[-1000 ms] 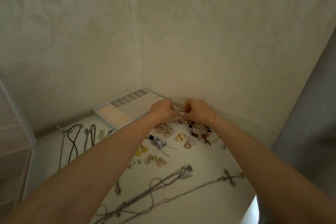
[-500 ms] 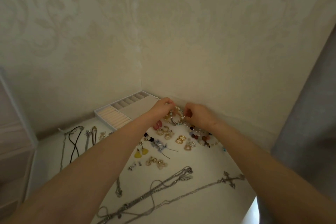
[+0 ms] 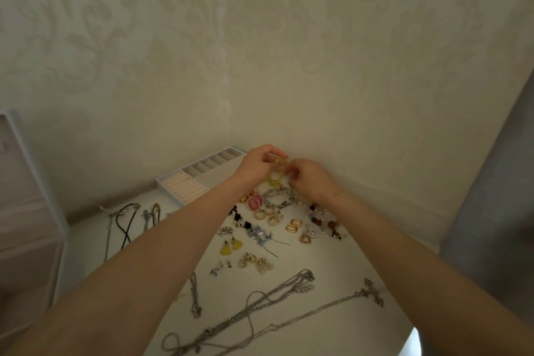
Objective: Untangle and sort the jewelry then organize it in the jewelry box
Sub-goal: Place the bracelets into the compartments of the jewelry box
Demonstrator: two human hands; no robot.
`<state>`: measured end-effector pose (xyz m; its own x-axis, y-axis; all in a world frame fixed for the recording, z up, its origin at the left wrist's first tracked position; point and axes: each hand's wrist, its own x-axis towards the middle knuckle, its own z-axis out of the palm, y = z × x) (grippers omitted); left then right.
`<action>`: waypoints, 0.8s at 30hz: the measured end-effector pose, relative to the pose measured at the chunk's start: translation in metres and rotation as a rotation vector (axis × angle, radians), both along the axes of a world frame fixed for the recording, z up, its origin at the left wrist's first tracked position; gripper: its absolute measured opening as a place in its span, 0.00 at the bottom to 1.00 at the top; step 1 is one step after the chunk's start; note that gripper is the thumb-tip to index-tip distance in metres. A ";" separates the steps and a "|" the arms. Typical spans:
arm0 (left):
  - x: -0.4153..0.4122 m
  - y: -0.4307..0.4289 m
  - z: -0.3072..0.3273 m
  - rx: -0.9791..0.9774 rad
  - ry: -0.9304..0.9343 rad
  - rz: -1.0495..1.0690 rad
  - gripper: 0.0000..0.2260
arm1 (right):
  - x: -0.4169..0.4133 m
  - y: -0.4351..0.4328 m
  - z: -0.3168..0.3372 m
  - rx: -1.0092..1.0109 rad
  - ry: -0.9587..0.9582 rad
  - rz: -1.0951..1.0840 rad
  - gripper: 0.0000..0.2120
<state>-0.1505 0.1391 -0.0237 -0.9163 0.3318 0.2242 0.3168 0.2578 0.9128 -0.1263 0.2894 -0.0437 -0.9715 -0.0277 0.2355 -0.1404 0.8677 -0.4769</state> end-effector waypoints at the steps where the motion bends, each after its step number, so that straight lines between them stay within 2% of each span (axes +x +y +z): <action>1: 0.000 0.000 0.002 0.022 0.018 0.008 0.14 | -0.002 -0.003 -0.001 0.022 -0.013 0.006 0.15; 4: 0.000 -0.001 0.010 0.063 0.096 0.045 0.13 | -0.006 -0.009 -0.002 0.066 -0.043 -0.015 0.14; 6: 0.004 -0.004 0.020 0.060 0.156 0.060 0.12 | -0.008 -0.016 -0.001 0.005 -0.002 -0.044 0.13; 7: 0.007 -0.007 0.027 0.055 0.186 0.059 0.13 | -0.007 -0.020 0.001 -0.077 0.045 -0.051 0.12; 9: 0.014 -0.018 0.039 0.044 0.233 0.029 0.13 | -0.003 -0.032 0.009 -0.377 0.098 -0.002 0.11; 12: 0.031 -0.042 0.056 -0.020 0.288 0.036 0.12 | 0.011 -0.052 0.032 -0.867 -0.086 0.229 0.12; 15: 0.051 -0.076 0.070 -0.129 0.344 0.171 0.08 | 0.023 -0.067 0.049 -1.039 -0.216 0.433 0.07; 18: 0.079 -0.117 0.080 -0.287 0.409 0.226 0.03 | 0.024 -0.074 0.049 -0.896 -0.180 0.381 0.11; 22: 0.120 -0.164 0.087 -0.348 0.412 0.241 0.01 | 0.005 -0.071 0.025 -0.332 -0.084 0.025 0.08; 24: 0.133 -0.180 0.086 -0.374 0.370 0.240 0.01 | -0.005 -0.071 0.011 -0.050 -0.097 -0.042 0.07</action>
<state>-0.0176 -0.0409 0.0627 -0.8586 0.2427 0.4516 0.4903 0.6461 0.5850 -0.1309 0.2187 -0.0328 -0.9898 0.0232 0.1406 -0.0553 0.8466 -0.5294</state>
